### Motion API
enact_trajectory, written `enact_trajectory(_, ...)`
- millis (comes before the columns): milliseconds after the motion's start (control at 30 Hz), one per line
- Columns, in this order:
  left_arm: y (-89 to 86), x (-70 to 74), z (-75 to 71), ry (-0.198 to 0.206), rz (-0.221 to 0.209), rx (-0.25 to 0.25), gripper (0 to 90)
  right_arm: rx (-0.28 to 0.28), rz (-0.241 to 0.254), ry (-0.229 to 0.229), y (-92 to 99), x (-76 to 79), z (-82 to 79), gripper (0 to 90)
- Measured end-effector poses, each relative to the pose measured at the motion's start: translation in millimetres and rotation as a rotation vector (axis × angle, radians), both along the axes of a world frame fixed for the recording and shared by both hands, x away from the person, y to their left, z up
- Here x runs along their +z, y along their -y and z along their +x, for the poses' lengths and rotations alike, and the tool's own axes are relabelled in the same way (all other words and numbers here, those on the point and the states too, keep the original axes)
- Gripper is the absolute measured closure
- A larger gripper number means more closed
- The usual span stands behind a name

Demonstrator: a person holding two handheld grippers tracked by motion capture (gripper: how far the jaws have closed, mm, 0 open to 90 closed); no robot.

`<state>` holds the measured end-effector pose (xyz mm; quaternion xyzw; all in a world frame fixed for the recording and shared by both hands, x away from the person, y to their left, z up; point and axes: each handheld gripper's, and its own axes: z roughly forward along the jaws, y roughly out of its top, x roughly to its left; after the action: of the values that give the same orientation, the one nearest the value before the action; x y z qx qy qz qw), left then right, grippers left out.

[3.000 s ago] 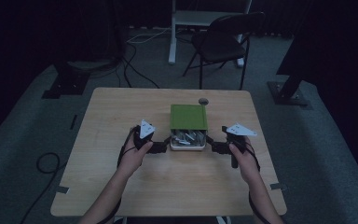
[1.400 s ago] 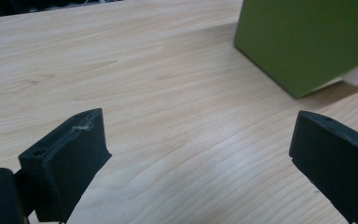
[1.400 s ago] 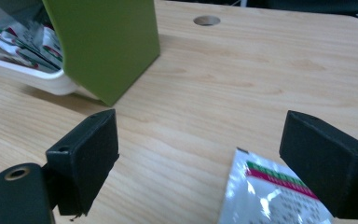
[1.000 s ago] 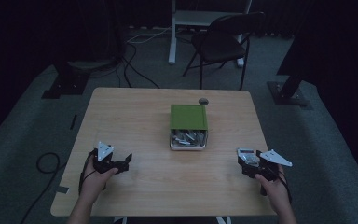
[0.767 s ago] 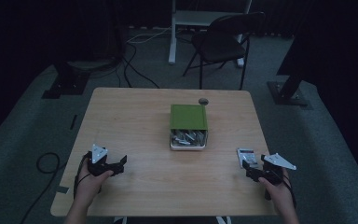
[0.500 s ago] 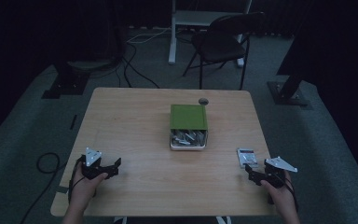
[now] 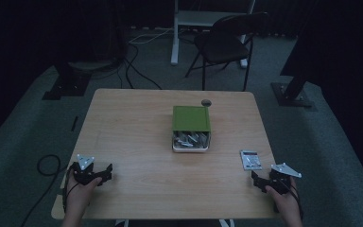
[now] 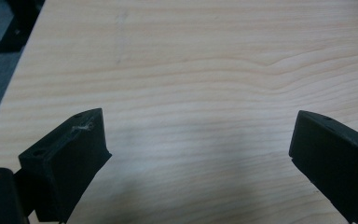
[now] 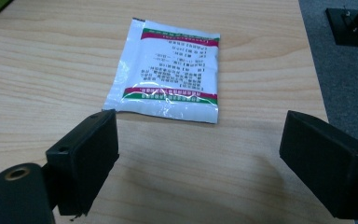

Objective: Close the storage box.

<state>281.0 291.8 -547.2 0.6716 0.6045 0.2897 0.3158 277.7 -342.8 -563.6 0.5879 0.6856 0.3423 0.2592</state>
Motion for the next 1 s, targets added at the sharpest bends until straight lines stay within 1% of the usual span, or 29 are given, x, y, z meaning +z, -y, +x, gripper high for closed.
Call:
enact_trajectory(133, -6.8, -2.7, -0.3, -0.014, -0.008, 0.05, 4.7, -0.007, -0.011, -0.031, -1.4, -1.1, -0.5, 11.4)
enact_trajectory(233, -10.8, -4.3, -0.7, -0.034, -0.002, 0.068, 4.7, -0.014, -0.026, -0.056, -2.3, -2.0, -1.5, 11.4)
enact_trajectory(300, -12.3, -5.6, -1.3, -0.039, 0.01, 0.075, 4.7, -0.023, -0.034, -0.066, -3.0, -2.4, -2.1, 11.4)
enact_trajectory(400, -12.5, -10.0, -1.2, -0.055, 0.009, 0.078, 4.7, -0.027, -0.044, -0.068, -4.1, -2.5, -3.0, 11.4)
enact_trajectory(433, -11.9, -10.9, -0.8, -0.074, 0.018, 0.079, 4.7, -0.027, -0.044, -0.068, -4.0, -2.5, -3.0, 11.4)
enact_trajectory(500, -10.3, -10.5, -0.6, -0.069, 0.024, 0.076, 4.7, -0.027, -0.044, -0.068, -4.0, -2.5, -3.0, 11.4)
enact_trajectory(567, -9.5, -11.4, -0.2, -0.094, 0.033, 0.077, 4.7, -0.027, -0.043, -0.069, -3.9, -2.5, -2.9, 11.4)
enact_trajectory(600, -9.4, -11.6, 0.0, -0.099, 0.035, 0.079, 4.7, -0.027, -0.042, -0.069, -3.9, -2.5, -2.9, 11.4)
enact_trajectory(667, -9.8, -11.8, 0.0, -0.102, 0.036, 0.087, 4.7, -0.027, -0.042, -0.069, -3.8, -2.5, -2.9, 11.4)
enact_trajectory(800, -12.5, -12.0, -0.5, -0.114, 0.009, 0.11, 4.7, -0.027, -0.042, -0.069, -3.8, -2.6, -2.9, 11.4)
enact_trajectory(833, -12.8, -12.3, -0.5, -0.112, 0.006, 0.115, 4.8, -0.027, -0.041, -0.069, -3.8, -2.6, -2.8, 11.4)
enact_trajectory(1000, -12.8, -12.3, -1.1, -0.113, 0.006, 0.122, 4.8, -0.031, -0.041, -0.069, -3.9, -2.6, -2.7, 11.4)
